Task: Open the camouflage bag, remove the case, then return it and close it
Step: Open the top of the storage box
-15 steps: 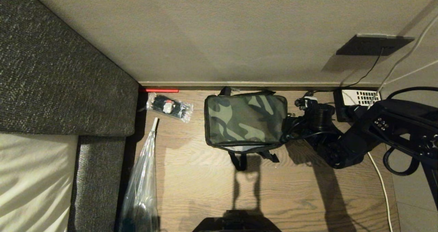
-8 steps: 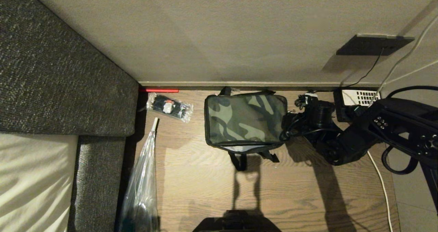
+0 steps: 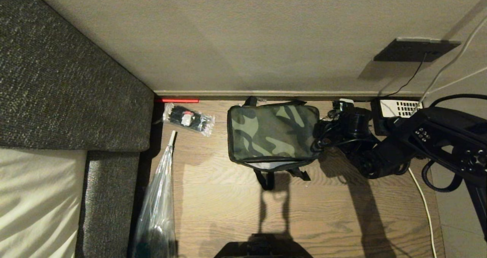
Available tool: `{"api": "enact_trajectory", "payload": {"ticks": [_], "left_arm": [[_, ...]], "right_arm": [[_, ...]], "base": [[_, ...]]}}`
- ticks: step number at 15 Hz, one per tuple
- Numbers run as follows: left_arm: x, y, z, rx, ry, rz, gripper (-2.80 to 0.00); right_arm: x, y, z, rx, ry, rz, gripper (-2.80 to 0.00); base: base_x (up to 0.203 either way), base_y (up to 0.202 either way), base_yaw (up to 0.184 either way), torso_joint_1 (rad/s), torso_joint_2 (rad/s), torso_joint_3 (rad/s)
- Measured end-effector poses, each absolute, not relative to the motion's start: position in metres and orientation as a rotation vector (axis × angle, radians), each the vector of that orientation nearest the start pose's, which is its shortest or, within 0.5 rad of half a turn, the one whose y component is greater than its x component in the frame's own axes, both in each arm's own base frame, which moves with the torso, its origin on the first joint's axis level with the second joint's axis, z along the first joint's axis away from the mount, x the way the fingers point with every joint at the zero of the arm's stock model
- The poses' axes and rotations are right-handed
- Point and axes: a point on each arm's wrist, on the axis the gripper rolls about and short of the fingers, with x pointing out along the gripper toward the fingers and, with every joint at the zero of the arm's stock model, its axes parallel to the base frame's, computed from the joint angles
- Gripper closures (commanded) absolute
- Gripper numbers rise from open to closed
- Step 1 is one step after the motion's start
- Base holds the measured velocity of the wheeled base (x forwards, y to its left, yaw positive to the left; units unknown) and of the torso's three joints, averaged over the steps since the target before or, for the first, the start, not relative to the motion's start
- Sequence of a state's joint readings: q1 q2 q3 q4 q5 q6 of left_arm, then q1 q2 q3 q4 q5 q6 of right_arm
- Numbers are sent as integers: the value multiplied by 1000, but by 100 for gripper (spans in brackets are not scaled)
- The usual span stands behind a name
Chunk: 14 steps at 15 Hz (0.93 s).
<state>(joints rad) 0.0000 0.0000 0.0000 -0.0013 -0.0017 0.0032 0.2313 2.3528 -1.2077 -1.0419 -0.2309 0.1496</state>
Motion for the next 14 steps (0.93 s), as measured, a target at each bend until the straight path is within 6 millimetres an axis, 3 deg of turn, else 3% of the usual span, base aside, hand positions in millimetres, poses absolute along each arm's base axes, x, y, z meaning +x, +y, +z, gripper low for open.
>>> {"api": "enact_trajectory", "payload": {"ticks": [14], "left_arm": [[-23,0,76,3,-1,-2,0]], "right_arm": [[458,102,92,145,15,-4,0]], "base": [[0,0,0,0,0,0]]}}
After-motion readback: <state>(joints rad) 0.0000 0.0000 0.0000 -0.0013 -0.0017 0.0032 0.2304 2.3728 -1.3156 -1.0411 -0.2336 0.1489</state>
